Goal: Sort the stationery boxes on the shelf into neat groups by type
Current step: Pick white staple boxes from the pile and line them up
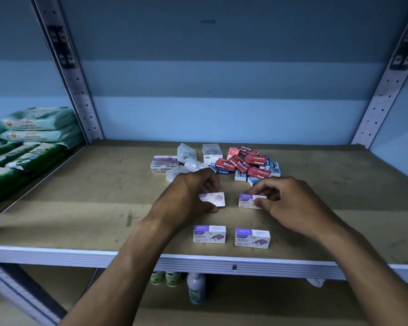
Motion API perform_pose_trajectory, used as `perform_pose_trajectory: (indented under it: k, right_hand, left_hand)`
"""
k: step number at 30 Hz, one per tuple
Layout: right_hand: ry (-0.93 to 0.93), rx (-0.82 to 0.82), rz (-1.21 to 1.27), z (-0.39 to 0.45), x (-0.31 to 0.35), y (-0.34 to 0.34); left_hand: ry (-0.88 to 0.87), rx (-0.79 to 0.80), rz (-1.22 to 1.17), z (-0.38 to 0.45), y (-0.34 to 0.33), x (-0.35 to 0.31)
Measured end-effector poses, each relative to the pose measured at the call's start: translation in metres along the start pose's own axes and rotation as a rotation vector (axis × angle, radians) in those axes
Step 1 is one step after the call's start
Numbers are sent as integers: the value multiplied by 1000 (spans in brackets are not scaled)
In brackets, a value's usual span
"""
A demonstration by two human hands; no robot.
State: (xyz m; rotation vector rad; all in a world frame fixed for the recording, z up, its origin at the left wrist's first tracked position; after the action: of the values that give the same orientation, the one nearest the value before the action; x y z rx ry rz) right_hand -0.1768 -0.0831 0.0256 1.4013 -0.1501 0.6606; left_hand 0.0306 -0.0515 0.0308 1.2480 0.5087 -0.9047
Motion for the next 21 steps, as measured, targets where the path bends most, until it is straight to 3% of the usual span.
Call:
perform_pose_trajectory:
  k: [21]
  right_hand:
    - [30,54,28,-6,9,-6]
  left_hand:
    - [-76,58,-8,-11,11,-7]
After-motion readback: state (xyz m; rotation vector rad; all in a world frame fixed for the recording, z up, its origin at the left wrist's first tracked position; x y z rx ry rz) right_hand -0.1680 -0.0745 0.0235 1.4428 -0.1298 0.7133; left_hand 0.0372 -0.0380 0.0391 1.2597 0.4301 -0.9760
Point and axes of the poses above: each hand's wrist, its own z-axis towards the middle knuckle, its own y-axis out of the back of the hand, x = y × z, the point moved 6 cm from there along z, towards the middle knuckle, and after that the axes turned 11 degrees about -z, right-handed, at the moved point
